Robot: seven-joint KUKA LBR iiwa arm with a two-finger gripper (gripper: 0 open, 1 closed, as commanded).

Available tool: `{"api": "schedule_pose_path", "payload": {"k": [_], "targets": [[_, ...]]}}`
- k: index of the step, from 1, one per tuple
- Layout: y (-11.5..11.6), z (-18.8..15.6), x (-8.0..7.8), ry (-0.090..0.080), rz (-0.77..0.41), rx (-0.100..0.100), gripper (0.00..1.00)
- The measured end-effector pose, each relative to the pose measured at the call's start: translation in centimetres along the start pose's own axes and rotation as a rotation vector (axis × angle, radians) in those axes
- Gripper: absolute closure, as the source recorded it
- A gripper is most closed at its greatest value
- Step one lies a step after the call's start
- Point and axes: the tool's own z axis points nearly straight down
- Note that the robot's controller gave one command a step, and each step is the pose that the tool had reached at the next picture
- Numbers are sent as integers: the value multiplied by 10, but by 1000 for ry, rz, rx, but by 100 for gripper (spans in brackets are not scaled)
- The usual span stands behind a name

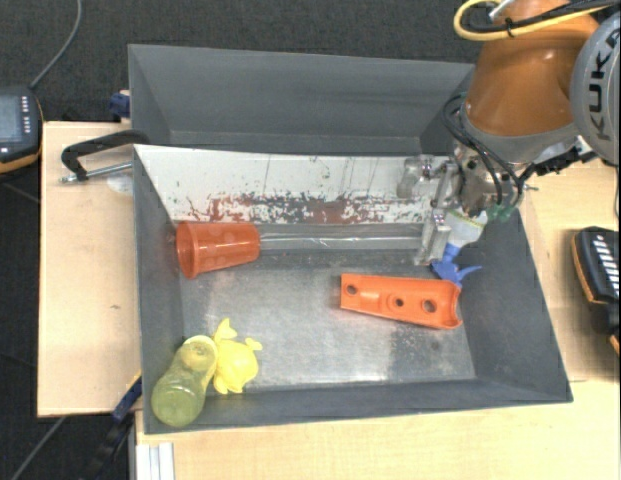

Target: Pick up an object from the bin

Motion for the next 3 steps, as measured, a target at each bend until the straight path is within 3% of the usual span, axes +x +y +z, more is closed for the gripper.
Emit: {"api": "schedule_pose_path", "payload": {"k": [1,2,3], "targets": [[0,-5,-1,-9,-1,1,0],[1,15,8,-15,-89,2,0],[13,43,46,-7,-191,1,0]]}}
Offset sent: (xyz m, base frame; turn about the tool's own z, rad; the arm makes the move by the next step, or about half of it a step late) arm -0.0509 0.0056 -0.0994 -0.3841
